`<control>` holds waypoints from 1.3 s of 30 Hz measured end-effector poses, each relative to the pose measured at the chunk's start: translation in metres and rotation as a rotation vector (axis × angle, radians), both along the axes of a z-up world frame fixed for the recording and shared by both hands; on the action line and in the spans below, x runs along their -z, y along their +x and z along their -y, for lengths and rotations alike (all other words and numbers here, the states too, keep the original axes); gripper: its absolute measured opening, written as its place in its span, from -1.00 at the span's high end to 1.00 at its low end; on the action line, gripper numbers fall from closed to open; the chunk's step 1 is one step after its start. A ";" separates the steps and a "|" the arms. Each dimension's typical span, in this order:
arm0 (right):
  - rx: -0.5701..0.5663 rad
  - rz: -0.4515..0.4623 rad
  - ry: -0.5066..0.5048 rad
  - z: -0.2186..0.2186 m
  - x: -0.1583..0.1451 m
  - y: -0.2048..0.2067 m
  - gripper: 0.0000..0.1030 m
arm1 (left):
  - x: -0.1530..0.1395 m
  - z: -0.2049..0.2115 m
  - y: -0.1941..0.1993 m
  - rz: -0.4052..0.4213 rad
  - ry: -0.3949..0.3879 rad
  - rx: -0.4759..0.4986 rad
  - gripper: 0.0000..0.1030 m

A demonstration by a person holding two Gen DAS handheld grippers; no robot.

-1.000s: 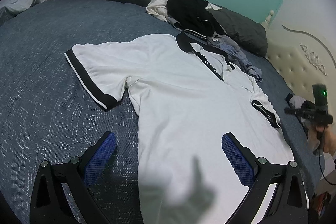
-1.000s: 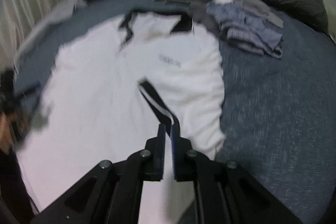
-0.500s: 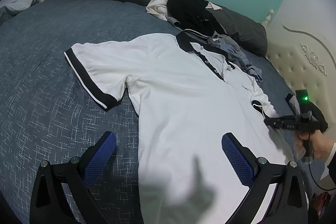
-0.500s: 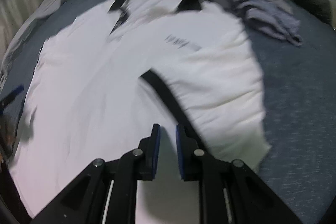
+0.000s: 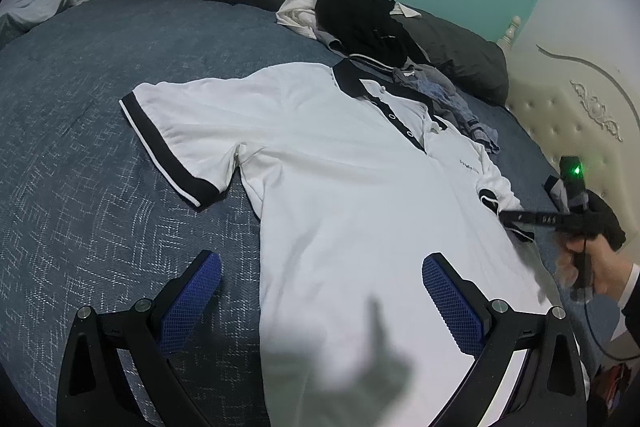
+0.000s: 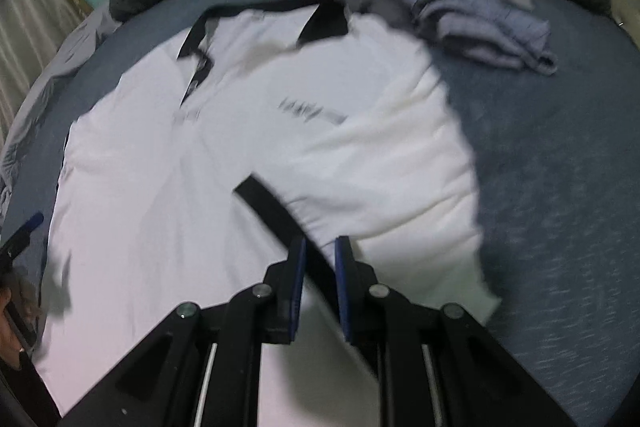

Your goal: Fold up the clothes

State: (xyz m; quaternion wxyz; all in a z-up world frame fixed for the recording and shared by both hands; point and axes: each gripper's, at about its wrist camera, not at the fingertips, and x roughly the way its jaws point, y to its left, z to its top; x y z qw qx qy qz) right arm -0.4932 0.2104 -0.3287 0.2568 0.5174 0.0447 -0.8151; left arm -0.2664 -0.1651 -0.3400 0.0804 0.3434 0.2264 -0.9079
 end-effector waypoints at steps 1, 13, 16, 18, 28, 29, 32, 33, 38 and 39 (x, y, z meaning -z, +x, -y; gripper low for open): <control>-0.012 0.003 -0.011 0.002 0.000 0.002 0.72 | 0.000 0.001 0.000 0.000 0.002 -0.001 -0.99; 0.224 -0.141 -0.070 -0.018 -0.069 -0.044 0.39 | 0.002 0.003 0.000 0.002 0.013 -0.005 -0.99; 0.298 -0.091 -0.028 -0.017 -0.065 -0.072 0.39 | 0.004 0.004 -0.002 0.007 0.017 -0.002 -0.99; 0.319 -0.072 0.005 -0.011 -0.060 -0.090 0.39 | 0.006 0.004 -0.003 0.013 0.019 0.001 -0.99; 0.341 -0.019 0.172 0.012 -0.037 -0.143 0.39 | 0.013 0.005 -0.004 0.031 0.029 0.018 -0.99; 0.343 -0.015 0.181 0.014 -0.034 -0.146 0.40 | 0.014 0.005 -0.004 0.032 0.030 0.020 -0.99; 0.347 -0.022 0.217 0.018 -0.028 -0.152 0.83 | 0.017 0.004 -0.005 0.041 0.033 0.027 -0.99; 0.351 -0.026 0.229 0.019 -0.026 -0.154 0.84 | 0.018 0.004 -0.005 0.044 0.034 0.030 -0.99; 0.418 -0.050 0.252 0.012 -0.023 -0.165 0.96 | 0.020 0.004 -0.006 0.050 0.030 0.034 -0.99; 0.434 -0.054 0.254 0.010 -0.023 -0.168 0.96 | 0.020 0.004 -0.006 0.051 0.030 0.033 -0.99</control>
